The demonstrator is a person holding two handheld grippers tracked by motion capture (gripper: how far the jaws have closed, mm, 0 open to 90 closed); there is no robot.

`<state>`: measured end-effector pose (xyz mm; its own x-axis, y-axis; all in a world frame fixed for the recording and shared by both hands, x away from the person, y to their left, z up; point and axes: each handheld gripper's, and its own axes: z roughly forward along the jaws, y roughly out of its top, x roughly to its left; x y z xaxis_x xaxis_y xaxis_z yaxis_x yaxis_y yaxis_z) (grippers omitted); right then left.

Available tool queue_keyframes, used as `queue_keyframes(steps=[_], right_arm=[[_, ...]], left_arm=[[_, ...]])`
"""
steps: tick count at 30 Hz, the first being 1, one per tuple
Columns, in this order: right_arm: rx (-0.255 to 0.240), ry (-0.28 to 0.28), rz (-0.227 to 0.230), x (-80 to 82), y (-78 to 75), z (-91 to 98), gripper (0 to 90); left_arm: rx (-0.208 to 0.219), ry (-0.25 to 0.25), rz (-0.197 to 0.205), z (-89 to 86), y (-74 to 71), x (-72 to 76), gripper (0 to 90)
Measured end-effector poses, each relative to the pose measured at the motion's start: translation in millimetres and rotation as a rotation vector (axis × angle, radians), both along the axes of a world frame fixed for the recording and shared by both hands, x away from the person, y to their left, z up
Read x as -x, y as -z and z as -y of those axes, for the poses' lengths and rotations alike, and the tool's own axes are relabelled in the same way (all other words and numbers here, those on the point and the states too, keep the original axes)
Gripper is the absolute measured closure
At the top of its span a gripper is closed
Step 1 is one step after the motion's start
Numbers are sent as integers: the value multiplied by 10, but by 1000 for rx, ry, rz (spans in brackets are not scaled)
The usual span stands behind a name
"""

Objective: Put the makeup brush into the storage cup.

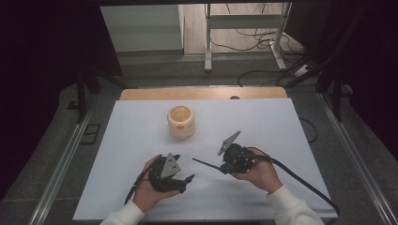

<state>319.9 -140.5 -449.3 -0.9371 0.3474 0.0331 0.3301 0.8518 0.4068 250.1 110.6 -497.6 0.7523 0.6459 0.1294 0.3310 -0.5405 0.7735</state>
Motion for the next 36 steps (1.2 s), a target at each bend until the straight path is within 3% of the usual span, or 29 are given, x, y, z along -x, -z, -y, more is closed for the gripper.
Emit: queue_keyframes(steps=[10, 36], right_arm=[[3, -13, -9, -1, 25, -70, 844], [5, -38, -12, 16, 28, -187, 844]], left_arm=[[-2, 32, 7, 126, 1, -38, 182], [-22, 50, 26, 243, -3, -70, 195]])
